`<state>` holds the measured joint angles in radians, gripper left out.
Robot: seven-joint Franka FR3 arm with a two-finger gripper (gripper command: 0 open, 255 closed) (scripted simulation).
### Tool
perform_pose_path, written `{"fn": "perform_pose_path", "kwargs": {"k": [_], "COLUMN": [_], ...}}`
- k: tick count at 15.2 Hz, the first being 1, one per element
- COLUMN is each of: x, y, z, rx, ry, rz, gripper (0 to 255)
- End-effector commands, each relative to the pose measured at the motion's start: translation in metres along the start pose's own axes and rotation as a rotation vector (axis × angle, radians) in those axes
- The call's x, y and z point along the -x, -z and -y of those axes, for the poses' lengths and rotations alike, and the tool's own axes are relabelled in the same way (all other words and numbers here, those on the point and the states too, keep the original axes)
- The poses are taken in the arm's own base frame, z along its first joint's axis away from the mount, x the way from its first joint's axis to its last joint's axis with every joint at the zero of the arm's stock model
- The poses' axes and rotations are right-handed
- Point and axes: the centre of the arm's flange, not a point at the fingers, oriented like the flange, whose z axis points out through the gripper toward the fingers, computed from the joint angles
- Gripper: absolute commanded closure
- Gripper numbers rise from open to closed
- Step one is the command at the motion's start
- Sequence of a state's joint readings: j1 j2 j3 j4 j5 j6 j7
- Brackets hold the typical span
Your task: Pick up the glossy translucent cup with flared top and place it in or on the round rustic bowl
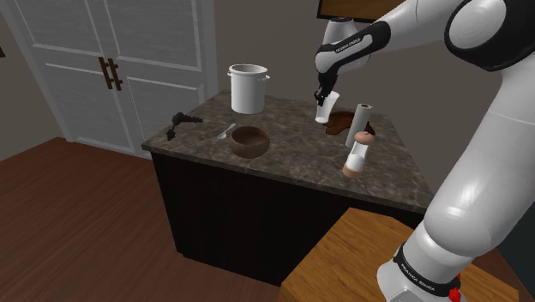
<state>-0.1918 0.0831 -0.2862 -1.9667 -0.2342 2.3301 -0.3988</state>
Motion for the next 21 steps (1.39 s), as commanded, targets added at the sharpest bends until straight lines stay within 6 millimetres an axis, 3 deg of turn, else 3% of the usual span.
{"fn": "perform_pose_path", "kwargs": {"k": [1, 12, 21], "x": [-0.002, -0.010, -0.058], "y": [0.010, 0.062, 0.101], "z": [-0.003, -0.020, 0.081], "rx": [0.000, 0.000, 0.000], "ry": [0.000, 0.000, 0.000], "rz": [0.000, 0.000, 0.000], "gripper": [255, 255, 255]}}
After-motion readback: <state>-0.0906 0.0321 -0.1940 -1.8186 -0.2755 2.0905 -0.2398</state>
